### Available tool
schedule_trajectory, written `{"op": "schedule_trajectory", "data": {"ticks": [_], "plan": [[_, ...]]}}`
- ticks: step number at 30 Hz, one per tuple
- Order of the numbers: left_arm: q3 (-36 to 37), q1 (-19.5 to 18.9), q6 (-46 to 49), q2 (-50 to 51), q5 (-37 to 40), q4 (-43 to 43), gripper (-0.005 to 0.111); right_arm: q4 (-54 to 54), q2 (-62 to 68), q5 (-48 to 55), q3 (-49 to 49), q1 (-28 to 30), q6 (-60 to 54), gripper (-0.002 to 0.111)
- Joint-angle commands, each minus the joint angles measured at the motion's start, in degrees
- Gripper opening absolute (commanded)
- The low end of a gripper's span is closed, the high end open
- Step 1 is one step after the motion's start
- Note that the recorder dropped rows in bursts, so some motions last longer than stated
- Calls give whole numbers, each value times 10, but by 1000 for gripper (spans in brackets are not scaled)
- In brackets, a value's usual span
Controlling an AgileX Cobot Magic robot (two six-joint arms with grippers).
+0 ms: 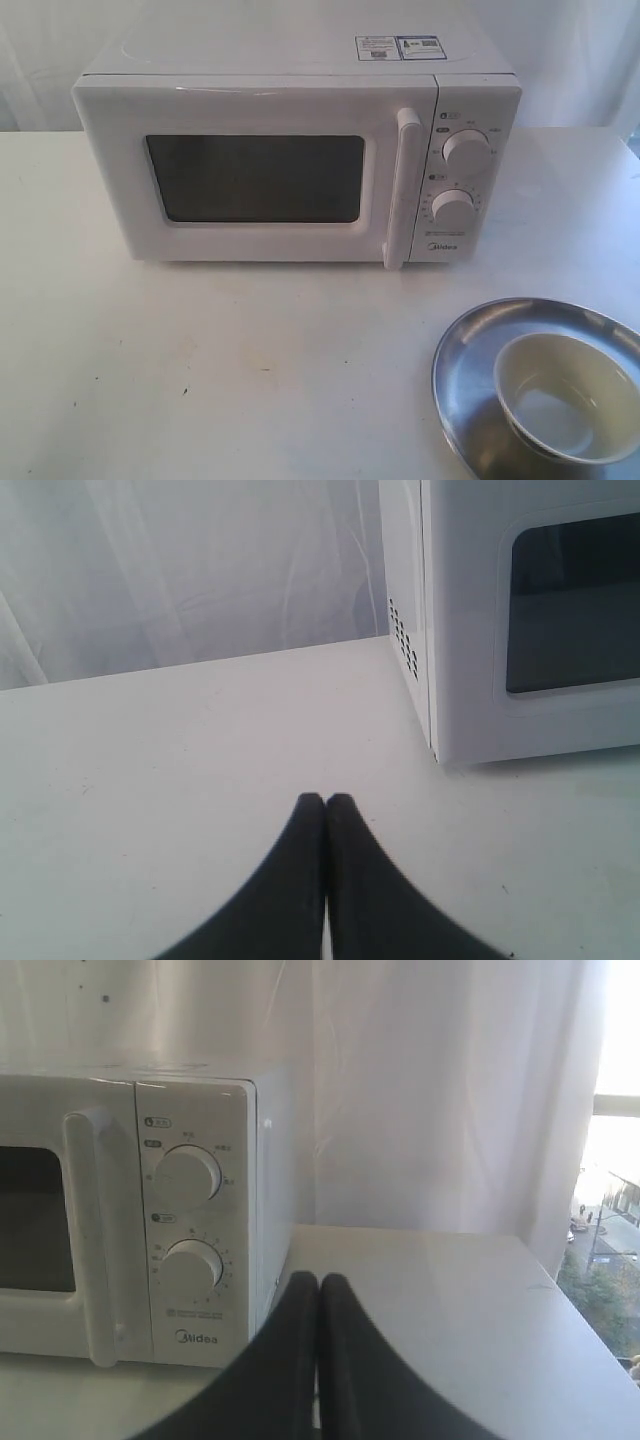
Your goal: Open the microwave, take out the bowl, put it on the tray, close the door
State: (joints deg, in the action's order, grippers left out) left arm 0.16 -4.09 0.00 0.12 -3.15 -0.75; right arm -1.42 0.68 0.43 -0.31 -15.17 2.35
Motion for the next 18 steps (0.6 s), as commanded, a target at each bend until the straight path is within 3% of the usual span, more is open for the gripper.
{"op": "schedule_trajectory", "data": {"ticks": [1, 18], "plan": [[-2, 1, 0, -1, 2, 4, 0, 4, -1, -8, 3, 3, -8, 0], [-2, 1, 0, -1, 2, 4, 0, 4, -1, 26, 3, 3, -12, 0]]}}
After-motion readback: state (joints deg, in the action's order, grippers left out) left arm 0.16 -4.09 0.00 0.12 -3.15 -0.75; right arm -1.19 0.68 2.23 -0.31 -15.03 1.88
